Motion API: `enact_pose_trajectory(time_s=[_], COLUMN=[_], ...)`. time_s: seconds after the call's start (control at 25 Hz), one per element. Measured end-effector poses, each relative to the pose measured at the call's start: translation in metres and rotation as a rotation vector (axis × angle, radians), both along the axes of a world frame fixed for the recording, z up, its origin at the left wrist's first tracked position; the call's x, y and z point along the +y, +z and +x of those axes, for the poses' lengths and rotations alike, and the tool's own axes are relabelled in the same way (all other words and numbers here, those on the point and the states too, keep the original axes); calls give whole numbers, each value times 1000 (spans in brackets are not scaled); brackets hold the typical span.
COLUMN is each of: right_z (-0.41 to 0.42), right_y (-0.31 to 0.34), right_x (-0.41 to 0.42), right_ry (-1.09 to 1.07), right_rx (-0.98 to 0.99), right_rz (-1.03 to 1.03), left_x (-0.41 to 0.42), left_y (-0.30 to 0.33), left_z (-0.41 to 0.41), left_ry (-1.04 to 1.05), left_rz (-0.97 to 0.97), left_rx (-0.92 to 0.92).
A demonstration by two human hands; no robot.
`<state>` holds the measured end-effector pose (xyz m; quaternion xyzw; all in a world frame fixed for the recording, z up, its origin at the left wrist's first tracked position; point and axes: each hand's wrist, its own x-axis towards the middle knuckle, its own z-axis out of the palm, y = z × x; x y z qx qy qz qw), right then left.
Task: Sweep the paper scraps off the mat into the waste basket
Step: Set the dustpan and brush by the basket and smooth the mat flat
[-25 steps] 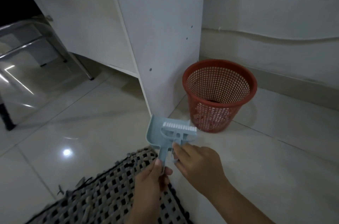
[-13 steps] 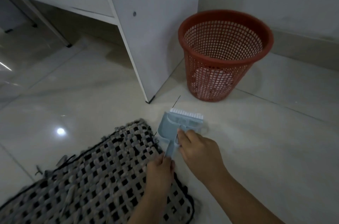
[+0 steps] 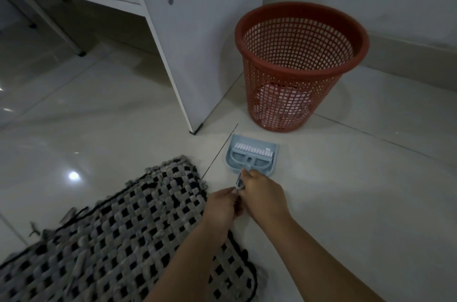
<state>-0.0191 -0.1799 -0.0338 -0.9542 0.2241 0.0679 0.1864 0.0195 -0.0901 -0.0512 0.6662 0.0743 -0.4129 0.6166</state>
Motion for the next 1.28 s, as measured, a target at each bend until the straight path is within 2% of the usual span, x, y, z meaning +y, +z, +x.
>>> enact_pose_trajectory(time_s=[0.2,0.36,0.56,0.68,0.84,1.04,1.28], right_z=[-5,-8,-5,-3,0,4,7], right_y=[0,-7,-9,-12,-13,-11,-9], right_x=[3,5,8,4,1,-5,-9], right_ry=[-121,-223,-221,-229,-244,-251,-230], right_rx=[-10,-103,-111,-186,-36,-75,-23], right_rz=[111,145,68,-19,154,181,238], left_x=[4,4,6,1,-3,-1,-1], left_y=[0,-3,0,2,6,2,1], left_z=[3,6,6,8,12,15,11], left_ry=[-32,48,3,16,100,125,112], left_rz=[-61,-41,36,90,63,34,44], left_rx=[20,30,-70,-96,7,30,-15])
